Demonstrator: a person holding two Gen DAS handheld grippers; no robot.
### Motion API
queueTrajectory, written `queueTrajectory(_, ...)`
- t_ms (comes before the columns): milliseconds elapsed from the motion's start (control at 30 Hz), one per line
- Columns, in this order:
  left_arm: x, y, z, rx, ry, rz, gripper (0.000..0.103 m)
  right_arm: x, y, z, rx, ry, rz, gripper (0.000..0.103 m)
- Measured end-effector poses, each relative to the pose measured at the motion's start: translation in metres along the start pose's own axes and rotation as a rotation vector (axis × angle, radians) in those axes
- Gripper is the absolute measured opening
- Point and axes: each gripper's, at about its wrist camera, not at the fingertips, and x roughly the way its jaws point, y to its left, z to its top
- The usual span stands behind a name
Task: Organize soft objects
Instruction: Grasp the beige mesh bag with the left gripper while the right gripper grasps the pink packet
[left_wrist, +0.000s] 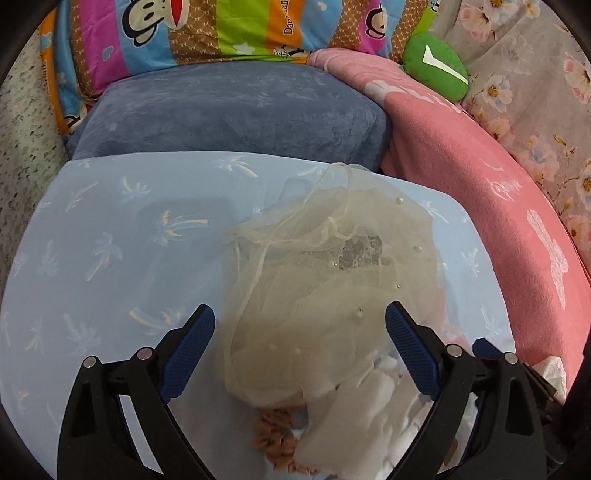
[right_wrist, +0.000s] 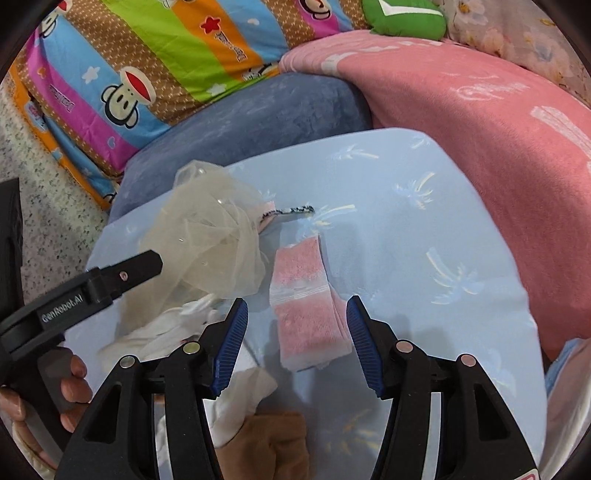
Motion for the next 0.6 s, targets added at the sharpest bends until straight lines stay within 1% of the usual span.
queueTrajectory(33,0.002,0.001,0.0,-0.007,0.002,-0.005,0.085,0.004,-0.001,-0.001,0.002,0.008,-0.003,0.055)
queueTrajectory(67,0.003,0.003,0.0,-0.014,0.003,-0.017,0.075,0.008,-0.002,-0.002,0.004,0.014,-0.004,0.055)
queueTrajectory(100,0.003,0.004,-0.002,-0.016,0.011,-0.041,0.069,0.01,-0.003,-0.003,0.005,0.014,-0.006,0.055)
queueTrajectory(167,0.005,0.005,-0.002,-0.019,0.018,-0.068,0.048,0.012,-0.003,-0.004,0.001,0.011,-0.01,0.055)
queueTrajectory(200,0.005,0.005,-0.003,-0.018,0.017,-0.077,0.041,0.013,-0.003,-0.004,-0.004,0.006,-0.013,0.055)
queueTrajectory(233,0.005,0.005,-0.005,-0.016,0.021,-0.088,0.029,0.013,-0.002,-0.005,-0.012,0.005,-0.019,0.055)
queueTrajectory(267,0.005,0.005,-0.006,-0.016,0.028,-0.091,0.021,0.013,0.0,-0.005,-0.024,0.005,-0.029,0.051)
queueTrajectory(300,0.005,0.006,-0.006,-0.017,0.032,-0.092,0.016,0.013,0.002,-0.006,-0.042,0.006,-0.041,0.043)
queueTrajectory(333,0.004,0.005,-0.007,-0.016,0.033,-0.093,0.01,0.013,0.004,-0.008,-0.053,0.008,-0.048,0.038)
queueTrajectory(367,0.001,0.005,-0.008,-0.013,0.03,-0.094,0.008,0.013,0.005,-0.008,-0.06,0.013,-0.048,0.032)
queueTrajectory(400,-0.003,0.004,-0.009,-0.01,0.023,-0.093,0.008,0.011,0.005,-0.01,-0.059,0.018,-0.039,0.028)
queueTrajectory(500,-0.016,0.0,-0.009,-0.004,0.0,-0.101,0.007,-0.001,0.007,-0.012,-0.053,0.01,-0.023,0.021)
queueTrajectory(600,-0.037,-0.007,-0.006,0.009,-0.038,-0.112,0.007,-0.022,0.01,-0.014,-0.054,-0.018,-0.004,0.02)
